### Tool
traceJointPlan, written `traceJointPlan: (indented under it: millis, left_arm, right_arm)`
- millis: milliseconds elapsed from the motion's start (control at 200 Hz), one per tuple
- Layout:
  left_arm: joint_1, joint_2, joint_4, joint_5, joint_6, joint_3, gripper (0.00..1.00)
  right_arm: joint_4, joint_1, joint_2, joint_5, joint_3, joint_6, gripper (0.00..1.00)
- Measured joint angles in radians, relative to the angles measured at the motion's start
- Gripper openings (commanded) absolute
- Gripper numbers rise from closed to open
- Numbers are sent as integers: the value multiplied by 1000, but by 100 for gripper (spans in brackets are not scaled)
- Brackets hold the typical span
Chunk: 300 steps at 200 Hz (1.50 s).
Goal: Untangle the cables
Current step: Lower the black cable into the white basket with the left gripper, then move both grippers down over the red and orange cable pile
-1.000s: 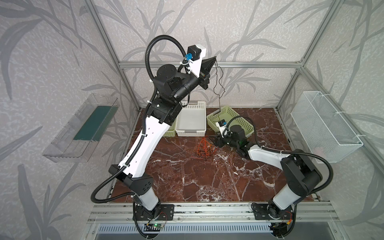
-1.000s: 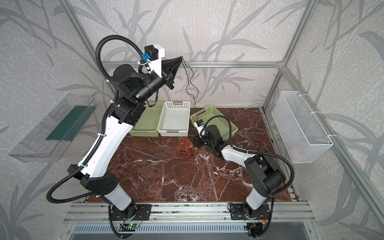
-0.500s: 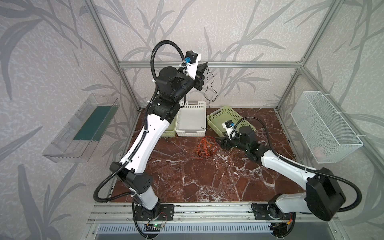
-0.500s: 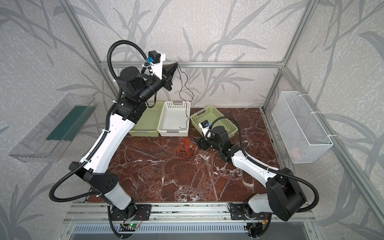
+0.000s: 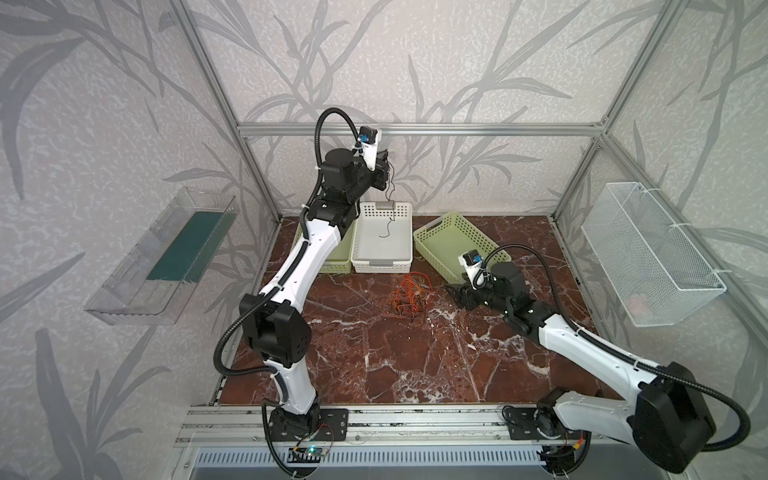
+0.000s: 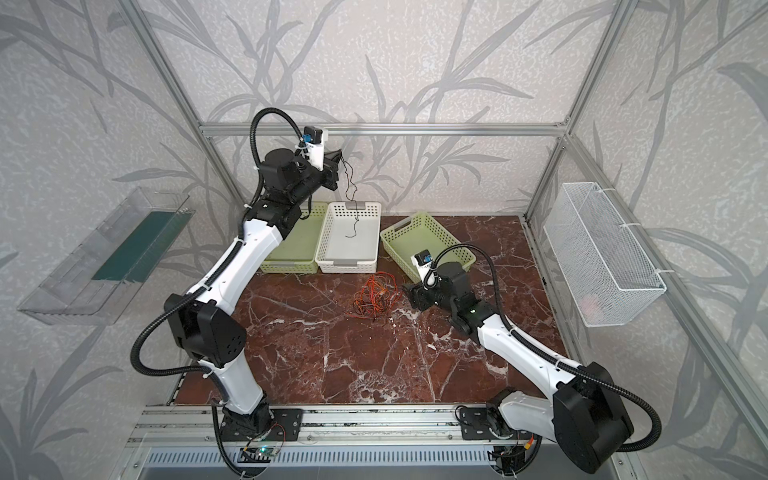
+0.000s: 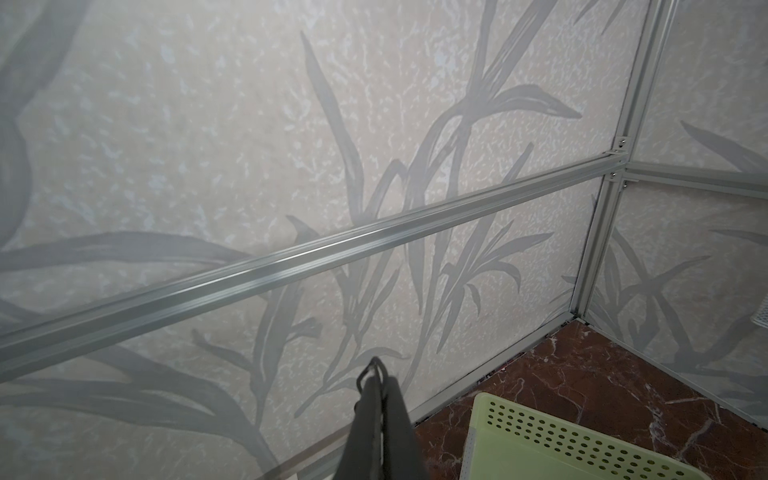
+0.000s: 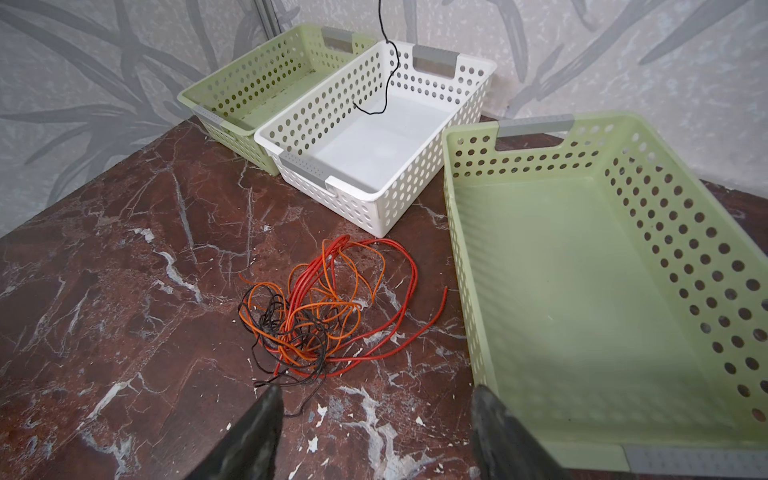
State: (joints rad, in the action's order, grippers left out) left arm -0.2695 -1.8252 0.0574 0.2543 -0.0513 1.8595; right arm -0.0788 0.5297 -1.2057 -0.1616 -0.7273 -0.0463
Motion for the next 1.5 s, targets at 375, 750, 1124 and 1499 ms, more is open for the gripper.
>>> traceJointPlan:
  millis: [375, 750, 1124, 1499]
  left_arm:
    - [30, -102, 63, -8, 92, -232, 0]
    - [35, -105, -4, -15, 165, -318, 59]
    - [34, 195, -101, 27, 208, -653, 64]
    - [-63, 577, -297, 64, 145, -972, 59]
  right_arm:
    - [42, -5, -40, -6, -14, 38, 71]
    - [117, -5, -73, -68, -48, 55, 70]
    - [165, -5, 21, -90, -48, 18, 68]
    - [309, 7, -23, -104, -143, 24, 67]
